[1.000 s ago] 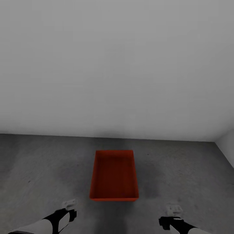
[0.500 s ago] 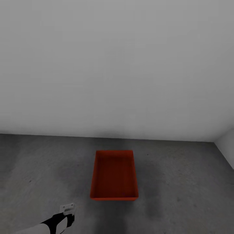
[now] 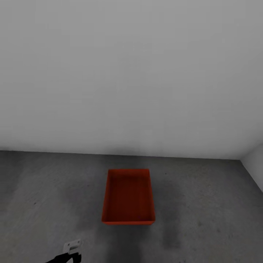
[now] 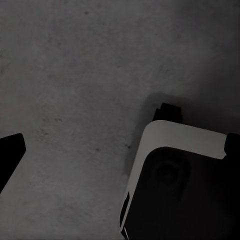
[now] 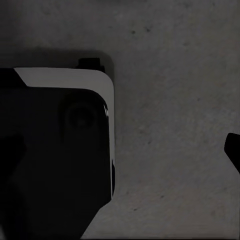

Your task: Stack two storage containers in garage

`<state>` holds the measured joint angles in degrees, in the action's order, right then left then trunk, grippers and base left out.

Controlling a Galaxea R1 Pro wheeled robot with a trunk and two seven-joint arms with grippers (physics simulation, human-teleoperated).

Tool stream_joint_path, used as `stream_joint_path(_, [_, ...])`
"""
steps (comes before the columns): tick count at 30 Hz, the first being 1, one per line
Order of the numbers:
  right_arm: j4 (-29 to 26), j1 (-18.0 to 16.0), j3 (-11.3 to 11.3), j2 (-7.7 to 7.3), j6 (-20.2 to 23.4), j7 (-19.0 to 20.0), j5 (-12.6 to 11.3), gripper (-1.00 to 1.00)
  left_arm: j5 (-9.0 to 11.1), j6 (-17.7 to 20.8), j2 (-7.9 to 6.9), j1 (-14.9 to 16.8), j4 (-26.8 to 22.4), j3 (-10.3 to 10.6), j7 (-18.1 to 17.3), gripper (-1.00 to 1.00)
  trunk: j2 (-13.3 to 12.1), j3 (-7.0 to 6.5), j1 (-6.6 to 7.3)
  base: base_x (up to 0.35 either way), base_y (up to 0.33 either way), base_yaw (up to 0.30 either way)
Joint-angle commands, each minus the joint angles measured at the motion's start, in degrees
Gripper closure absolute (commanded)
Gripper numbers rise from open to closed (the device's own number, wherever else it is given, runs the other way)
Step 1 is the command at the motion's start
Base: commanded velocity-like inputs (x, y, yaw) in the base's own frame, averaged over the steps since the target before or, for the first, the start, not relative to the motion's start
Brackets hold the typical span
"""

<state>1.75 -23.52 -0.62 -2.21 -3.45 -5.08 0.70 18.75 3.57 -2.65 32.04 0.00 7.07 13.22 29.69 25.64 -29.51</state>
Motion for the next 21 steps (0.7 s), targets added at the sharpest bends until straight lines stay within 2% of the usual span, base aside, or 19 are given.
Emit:
stream_joint_path(1, [0.2,0.0,0.0,0.0,-0.3,-0.1,0.1,-1.0,0.4,0.2,0.02,0.0,0.0,0.5,0.1,-1.0,-0.3,-0.12,0.2,0.0,0.0,0.0])
stream_joint_path(10, [0.2,0.1,0.0,0.0,0.0,-0.1,0.2,-1.0,0.6,-2.7,-0.16,-2.1,0.0,0.5,0.3,-1.0,-0.3,-0.12,0.2,0.0,0.0,0.0])
stream_joint_path(18, [0.2,0.1,0.0,-0.14,-0.2,-0.3,0.0,-1.0,0.5,-2.9,0.16,-2.2,0.0,0.5,0.2,-1.0,-0.3,-0.12,0.2,-0.003,0.001,0.0])
stream_joint_path(21, [0.2,0.1,0.0,-0.16,0.1,-0.4,0.0,-1.0,0.6,-2.9,0.27,-2.4,0.0,0.5,0.2,-1.0,-0.3,-0.12,0.2,-0.157,0.074,0.0])
